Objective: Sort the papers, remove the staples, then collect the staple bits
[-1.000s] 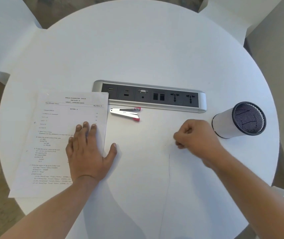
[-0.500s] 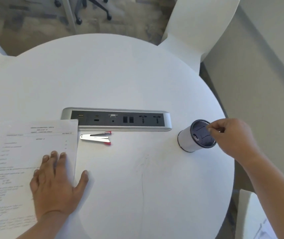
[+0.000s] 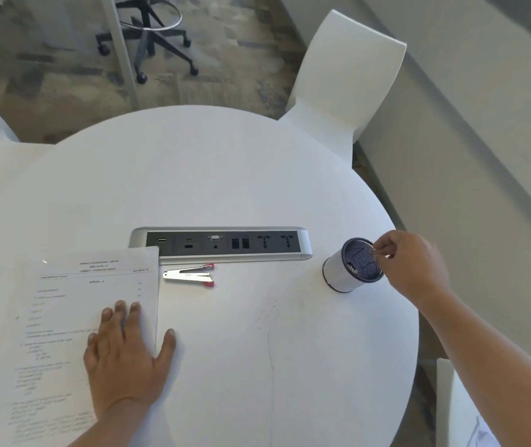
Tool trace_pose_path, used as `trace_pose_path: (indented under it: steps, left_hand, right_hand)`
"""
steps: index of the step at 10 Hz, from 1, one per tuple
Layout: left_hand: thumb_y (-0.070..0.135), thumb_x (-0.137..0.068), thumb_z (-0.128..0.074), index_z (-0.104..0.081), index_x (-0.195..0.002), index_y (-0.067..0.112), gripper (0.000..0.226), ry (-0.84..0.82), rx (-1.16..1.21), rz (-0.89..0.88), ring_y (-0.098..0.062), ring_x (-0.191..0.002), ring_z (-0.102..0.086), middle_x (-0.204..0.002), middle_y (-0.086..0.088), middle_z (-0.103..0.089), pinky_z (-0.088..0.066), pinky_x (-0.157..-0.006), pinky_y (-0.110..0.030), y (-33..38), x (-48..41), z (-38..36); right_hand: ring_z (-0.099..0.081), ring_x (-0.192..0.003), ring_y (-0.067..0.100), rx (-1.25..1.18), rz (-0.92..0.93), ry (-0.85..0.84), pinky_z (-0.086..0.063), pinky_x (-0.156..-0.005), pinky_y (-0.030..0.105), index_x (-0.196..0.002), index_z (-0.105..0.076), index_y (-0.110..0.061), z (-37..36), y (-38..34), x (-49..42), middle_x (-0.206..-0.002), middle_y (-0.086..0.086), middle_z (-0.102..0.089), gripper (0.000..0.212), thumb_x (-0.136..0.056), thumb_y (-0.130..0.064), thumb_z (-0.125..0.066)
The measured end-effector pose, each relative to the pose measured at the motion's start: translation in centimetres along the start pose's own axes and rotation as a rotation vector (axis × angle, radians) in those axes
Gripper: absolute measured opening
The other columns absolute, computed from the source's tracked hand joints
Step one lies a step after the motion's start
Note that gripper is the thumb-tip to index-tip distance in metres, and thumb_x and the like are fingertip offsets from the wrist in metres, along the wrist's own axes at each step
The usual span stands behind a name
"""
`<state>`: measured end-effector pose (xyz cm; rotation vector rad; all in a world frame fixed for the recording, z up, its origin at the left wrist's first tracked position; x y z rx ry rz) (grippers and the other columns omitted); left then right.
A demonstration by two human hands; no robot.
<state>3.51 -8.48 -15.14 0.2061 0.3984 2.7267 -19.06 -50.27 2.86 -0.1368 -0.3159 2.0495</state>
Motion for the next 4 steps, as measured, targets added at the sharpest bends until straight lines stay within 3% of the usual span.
trace_pose_path:
  steps: [1, 2, 3, 4]
  left_hand:
    - [0.063, -0.085, -0.028, -0.041, -0.148, 0.012, 0.082, -0.041, 0.011, 0.013, -0.031, -0.15, -0.026, -0.16, -0.013, -0.036, -0.019, -0.12, -0.051, 0.1, -0.1, -0.2]
    - [0.055, -0.088, -0.028, -0.04, -0.15, 0.012, 0.076, -0.061, 0.043, 0.011, -0.03, -0.151, -0.025, -0.161, -0.012, -0.034, -0.019, -0.121, -0.05, 0.2, -0.2, 0.1]
    - [0.047, -0.088, -0.031, -0.037, -0.152, 0.012, 0.074, -0.103, 0.087, 0.017, -0.03, -0.153, -0.021, -0.164, -0.011, -0.03, -0.016, -0.123, -0.05, 0.3, -0.2, 0.5]
    - [0.044, -0.09, -0.021, -0.022, -0.159, 0.014, 0.075, -0.177, 0.156, 0.022, -0.026, -0.157, -0.008, -0.169, -0.007, -0.012, -0.003, -0.126, -0.047, 0.3, -0.2, 0.5]
  right_hand:
    - [-0.065, -0.086, 0.022, 0.049, -0.028, -0.064, -0.056, -0.068, 0.036, -0.092, -0.073, -0.029, 0.1, 0.1, 0.1, -0.09, -0.004, -0.073, 0.025, -0.082, -0.01, -0.06]
    - [-0.066, -0.081, 0.024, -0.001, -0.033, -0.008, -0.055, -0.067, 0.035, -0.095, -0.074, -0.024, 0.8, -0.4, 1.2, -0.093, 0.002, -0.074, 0.031, -0.082, -0.005, -0.053]
    - [-0.065, -0.078, 0.022, -0.097, -0.059, 0.073, -0.054, -0.068, 0.034, -0.089, -0.071, -0.027, 2.2, -1.7, 3.1, -0.084, -0.001, -0.074, 0.023, -0.087, -0.014, -0.051]
    - [-0.064, -0.077, 0.022, -0.121, -0.052, -0.04, -0.053, -0.069, 0.034, -0.101, -0.069, -0.028, 0.2, -4.3, 7.2, -0.079, -0.007, -0.074, 0.027, -0.093, -0.021, -0.044]
Point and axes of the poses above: each hand's wrist, its own x-axis away from the middle knuckle, its own z-axis out of the back of the hand, y = z × x, the point moved 9 cm from there along -x, towards the middle knuckle
